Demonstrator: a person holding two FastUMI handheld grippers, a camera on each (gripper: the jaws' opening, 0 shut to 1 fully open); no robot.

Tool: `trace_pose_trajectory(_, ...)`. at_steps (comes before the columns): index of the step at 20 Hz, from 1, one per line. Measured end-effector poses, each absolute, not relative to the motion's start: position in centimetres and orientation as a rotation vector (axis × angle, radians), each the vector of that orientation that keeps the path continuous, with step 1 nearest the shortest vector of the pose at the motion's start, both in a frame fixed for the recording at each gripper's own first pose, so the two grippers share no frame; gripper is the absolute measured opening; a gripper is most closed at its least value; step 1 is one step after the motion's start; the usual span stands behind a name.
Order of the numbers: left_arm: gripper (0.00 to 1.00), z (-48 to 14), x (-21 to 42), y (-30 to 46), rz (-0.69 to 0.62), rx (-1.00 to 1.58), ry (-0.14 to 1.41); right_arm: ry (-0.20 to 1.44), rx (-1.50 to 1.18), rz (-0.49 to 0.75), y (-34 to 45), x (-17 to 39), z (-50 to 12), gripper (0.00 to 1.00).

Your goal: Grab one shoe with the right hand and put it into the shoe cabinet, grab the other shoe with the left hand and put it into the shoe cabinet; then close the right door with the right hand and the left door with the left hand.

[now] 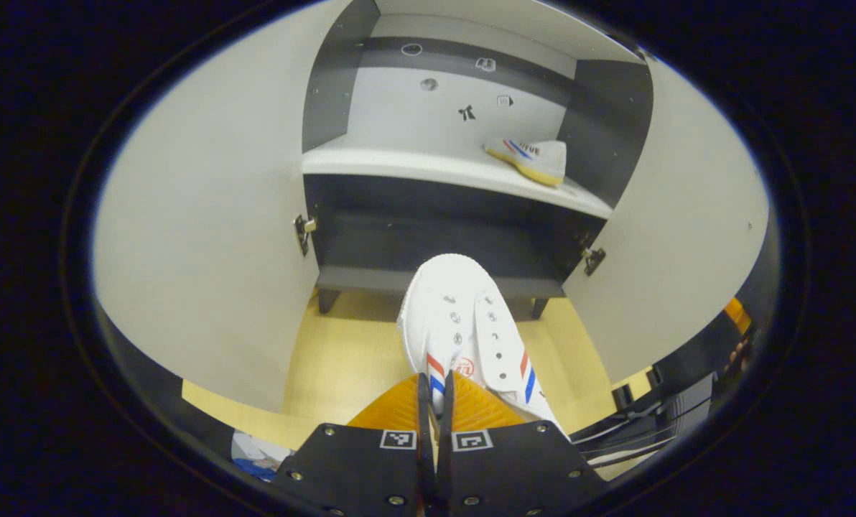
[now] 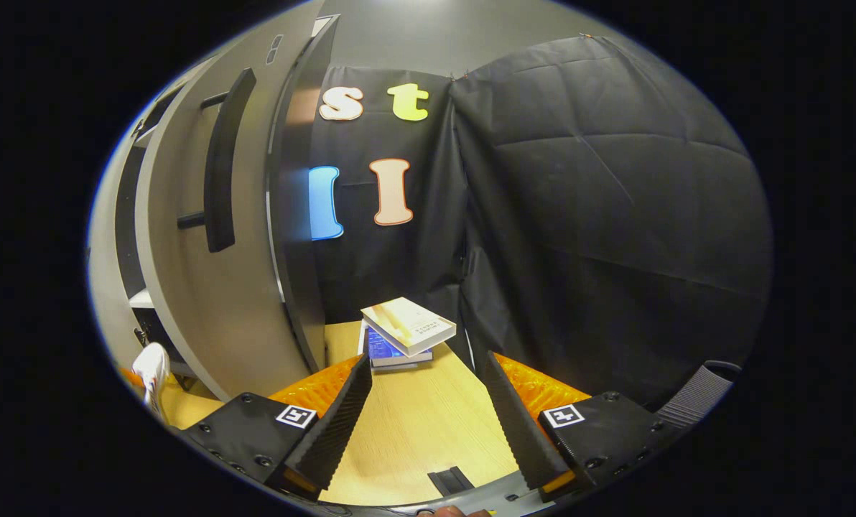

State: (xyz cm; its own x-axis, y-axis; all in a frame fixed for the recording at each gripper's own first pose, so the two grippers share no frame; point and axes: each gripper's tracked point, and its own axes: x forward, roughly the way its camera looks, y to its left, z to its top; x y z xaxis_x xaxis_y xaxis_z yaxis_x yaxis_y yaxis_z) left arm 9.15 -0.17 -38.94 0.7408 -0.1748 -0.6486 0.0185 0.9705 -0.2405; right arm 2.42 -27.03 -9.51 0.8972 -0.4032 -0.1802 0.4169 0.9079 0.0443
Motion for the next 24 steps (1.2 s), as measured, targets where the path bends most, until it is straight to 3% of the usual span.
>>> trace_pose_trajectory(6, 0.03, -38.4, 9.4, -0.1, -0.101, -0.210, 0.584, 0.162, 0.084, -0.408, -27.8, 2.7, -9.4, 0.97)
trace_pose_trajectory(15, 0.02, -37.2, 9.5, 0.0, -0.121, -0.158, 0.393, 0.148, 0.143, -0.523, -31.1, 0.4, -9.2, 0.98)
trace_pose_trajectory(24, 0.02, -36.8, 9.4, 0.1, -0.109, -0.142, 0.354, 0.097, 0.179, -0.636, -32.8, -2.0, -7.9, 0.97)
